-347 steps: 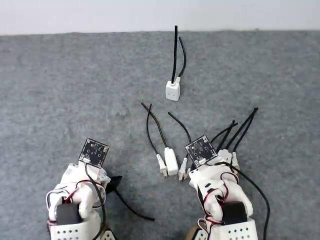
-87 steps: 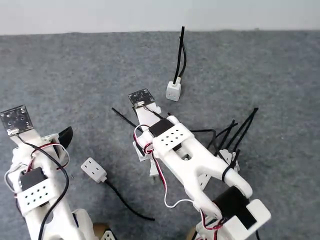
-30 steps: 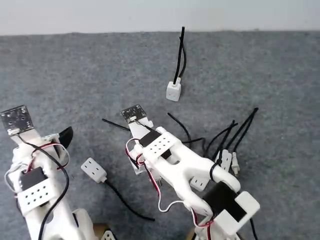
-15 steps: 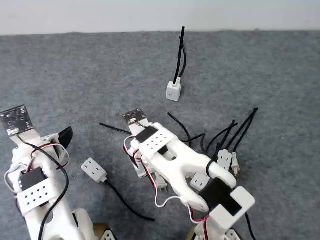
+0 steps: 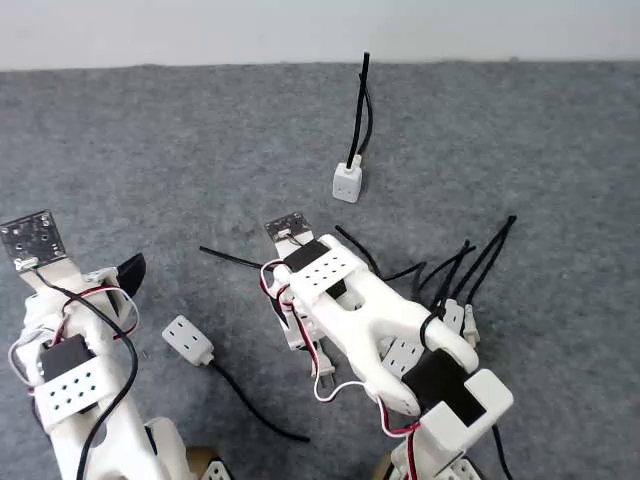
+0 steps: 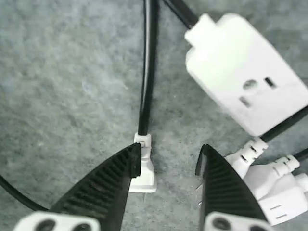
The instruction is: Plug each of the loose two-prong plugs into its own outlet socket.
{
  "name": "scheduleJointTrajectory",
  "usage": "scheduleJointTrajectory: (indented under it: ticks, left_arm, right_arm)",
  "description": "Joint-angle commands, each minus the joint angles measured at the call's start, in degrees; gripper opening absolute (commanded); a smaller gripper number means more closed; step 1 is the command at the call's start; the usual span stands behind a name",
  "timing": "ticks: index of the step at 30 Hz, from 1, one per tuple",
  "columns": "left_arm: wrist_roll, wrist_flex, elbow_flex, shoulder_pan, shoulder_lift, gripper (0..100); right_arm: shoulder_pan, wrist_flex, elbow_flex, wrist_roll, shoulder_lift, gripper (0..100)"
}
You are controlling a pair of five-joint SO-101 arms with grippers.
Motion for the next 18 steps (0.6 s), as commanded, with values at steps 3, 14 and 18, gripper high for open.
scheduleJointTrajectory:
  ticks: [3,14,18]
  left_arm:
    - [0.18,-1.67,-0.75,0.26,-1.32,38]
    - [0.18,-1.67,-0.75,0.26,-1.32,38]
    - [0.18,-1.67,-0.75,0.26,-1.32,38]
  right_arm:
    - [-3.03,0.22,0.44,1.32,-0.57,17.7]
    - [-6.64,-2.68,1.32,1.32,-0.48,17.7]
    - [-6.64,-2.95,3.96,1.32,-0.04,17.7]
